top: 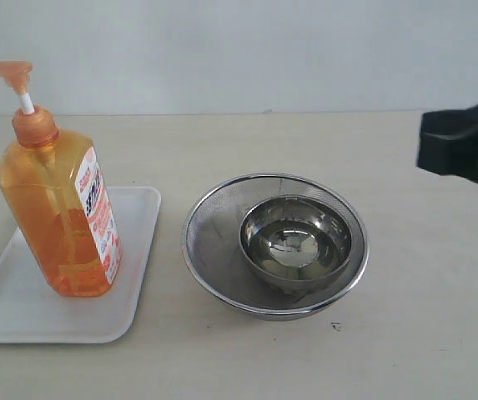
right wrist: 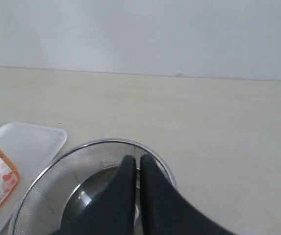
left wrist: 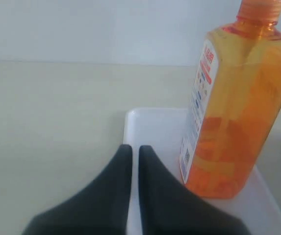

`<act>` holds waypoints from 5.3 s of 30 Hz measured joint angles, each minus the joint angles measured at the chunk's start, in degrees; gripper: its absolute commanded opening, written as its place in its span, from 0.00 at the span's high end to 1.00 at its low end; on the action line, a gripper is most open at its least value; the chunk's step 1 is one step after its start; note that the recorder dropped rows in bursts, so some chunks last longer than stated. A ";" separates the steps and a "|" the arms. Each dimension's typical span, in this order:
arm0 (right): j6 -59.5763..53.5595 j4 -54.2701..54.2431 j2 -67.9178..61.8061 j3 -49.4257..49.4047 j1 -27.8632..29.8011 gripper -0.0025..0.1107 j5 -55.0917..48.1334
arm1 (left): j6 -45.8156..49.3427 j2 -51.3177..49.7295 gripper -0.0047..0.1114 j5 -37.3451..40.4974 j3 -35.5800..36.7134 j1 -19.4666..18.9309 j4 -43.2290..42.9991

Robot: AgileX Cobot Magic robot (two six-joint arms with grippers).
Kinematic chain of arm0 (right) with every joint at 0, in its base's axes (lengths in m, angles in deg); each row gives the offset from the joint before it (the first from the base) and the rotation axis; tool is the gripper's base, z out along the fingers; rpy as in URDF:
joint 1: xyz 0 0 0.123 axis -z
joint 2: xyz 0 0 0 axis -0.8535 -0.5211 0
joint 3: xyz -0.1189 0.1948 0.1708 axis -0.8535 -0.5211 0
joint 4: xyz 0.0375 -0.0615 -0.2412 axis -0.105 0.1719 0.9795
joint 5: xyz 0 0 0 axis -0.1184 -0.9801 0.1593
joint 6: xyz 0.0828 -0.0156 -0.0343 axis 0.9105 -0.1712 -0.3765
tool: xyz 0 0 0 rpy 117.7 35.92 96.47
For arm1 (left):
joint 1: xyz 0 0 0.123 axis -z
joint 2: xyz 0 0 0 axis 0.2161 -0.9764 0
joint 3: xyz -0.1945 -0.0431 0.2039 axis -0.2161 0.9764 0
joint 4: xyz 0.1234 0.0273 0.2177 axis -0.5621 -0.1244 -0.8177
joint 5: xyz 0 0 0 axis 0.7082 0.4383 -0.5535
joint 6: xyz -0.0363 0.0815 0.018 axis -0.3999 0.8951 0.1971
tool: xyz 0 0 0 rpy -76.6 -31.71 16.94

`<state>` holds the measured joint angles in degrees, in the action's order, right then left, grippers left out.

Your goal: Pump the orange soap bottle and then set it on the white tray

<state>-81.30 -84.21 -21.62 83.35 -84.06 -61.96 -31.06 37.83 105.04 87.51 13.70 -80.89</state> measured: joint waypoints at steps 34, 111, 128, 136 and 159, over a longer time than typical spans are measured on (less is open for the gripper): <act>4.40 -0.43 50.29 -28.74 23.83 0.98 -2.75 | 0.00 0.00 0.92 0.00 0.00 0.00 -0.11; 24.80 34.01 50.38 -29.01 26.75 0.98 -18.65 | 0.00 0.00 0.92 0.00 0.00 0.00 -0.11; 25.22 34.01 50.38 -29.01 26.75 0.98 -18.65 | 0.00 0.00 0.92 0.00 0.00 0.00 -0.11; 25.22 34.01 50.38 -29.01 26.75 0.98 -18.65 | 0.00 0.00 0.92 0.00 0.00 0.00 -0.11; 25.22 34.01 50.38 -29.01 26.75 0.98 -18.65 | 0.00 0.00 0.92 0.00 0.00 0.00 -0.11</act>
<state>-56.07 -50.20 28.76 54.34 -57.31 -80.62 -31.06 37.83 105.04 87.51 13.70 -81.00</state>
